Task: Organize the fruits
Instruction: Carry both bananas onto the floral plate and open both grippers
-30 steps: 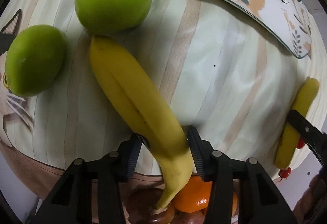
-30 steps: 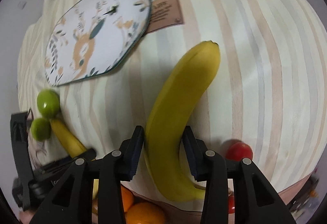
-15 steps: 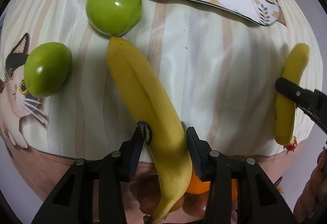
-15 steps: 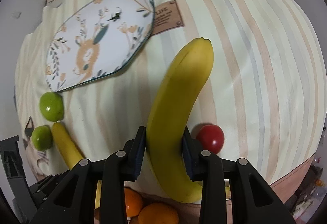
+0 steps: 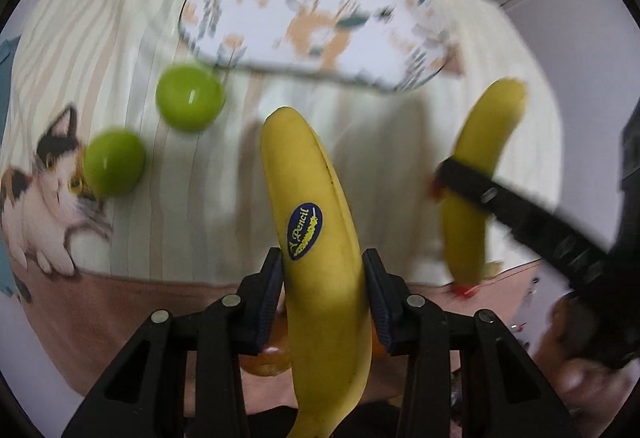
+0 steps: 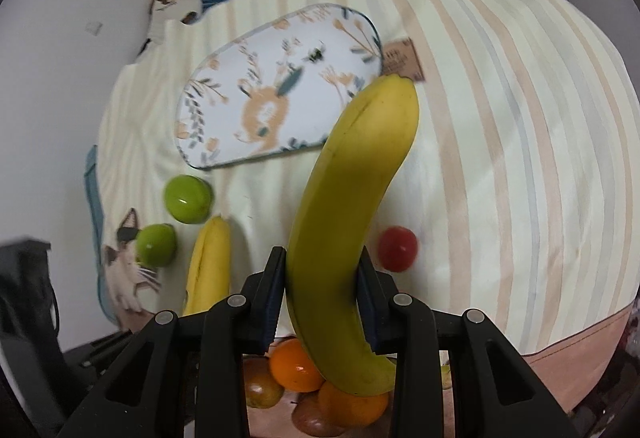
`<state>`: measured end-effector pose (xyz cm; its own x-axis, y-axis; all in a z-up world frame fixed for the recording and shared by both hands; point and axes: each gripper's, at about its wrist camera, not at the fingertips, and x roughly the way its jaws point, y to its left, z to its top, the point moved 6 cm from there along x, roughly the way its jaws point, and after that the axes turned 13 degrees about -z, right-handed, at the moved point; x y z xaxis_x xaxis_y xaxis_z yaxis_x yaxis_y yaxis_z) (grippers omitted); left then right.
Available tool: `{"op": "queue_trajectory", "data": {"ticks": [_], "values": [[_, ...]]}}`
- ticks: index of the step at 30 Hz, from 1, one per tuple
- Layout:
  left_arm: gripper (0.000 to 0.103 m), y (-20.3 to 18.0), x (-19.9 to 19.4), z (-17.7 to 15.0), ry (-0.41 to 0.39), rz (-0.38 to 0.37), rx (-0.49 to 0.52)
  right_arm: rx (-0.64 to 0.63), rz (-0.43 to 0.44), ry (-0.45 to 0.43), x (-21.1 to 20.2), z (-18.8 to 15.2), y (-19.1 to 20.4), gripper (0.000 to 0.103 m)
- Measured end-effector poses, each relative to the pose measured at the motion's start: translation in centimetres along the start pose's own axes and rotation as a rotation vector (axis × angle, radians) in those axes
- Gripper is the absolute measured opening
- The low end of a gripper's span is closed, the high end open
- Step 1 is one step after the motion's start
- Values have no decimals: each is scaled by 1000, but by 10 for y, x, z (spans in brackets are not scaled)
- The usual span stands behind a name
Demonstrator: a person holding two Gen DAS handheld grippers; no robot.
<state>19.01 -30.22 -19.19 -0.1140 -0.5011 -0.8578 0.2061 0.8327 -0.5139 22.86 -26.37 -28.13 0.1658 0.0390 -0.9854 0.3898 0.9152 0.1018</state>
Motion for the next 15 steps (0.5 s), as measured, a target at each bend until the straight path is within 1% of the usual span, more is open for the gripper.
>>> {"op": "queue_trajectory", "data": {"ticks": [3,4,5,6,7,9,11,13,15], "values": [[37,2,-13,33,-33,-53,-9,-17,28,-26,-15,16,7,35],[37,37,-44,30,-42,-72,-20,-23,35,-36,-20,21,8,35],[37,34,-48,43,-51,-83,-26,-32,42,-44,-24,27,10,35],[37,38,-43,61,-60,-90,-33,-39,49,-52,-29,35,12,35],[37,49,-48,72,-67,-96,-44,-45,54,-60,-32,42,13,35],[37,55,-64,90,-73,-100,-61,-56,58,-72,-36,61,17,35],[37,62,-59,114,-59,-100,-89,-65,60,-76,-32,78,21,35],[37,77,-41,136,-20,-112,-128,-72,65,-63,-22,98,25,35],[37,86,-33,149,18,-116,-154,-88,73,-37,-9,116,31,35]]}}
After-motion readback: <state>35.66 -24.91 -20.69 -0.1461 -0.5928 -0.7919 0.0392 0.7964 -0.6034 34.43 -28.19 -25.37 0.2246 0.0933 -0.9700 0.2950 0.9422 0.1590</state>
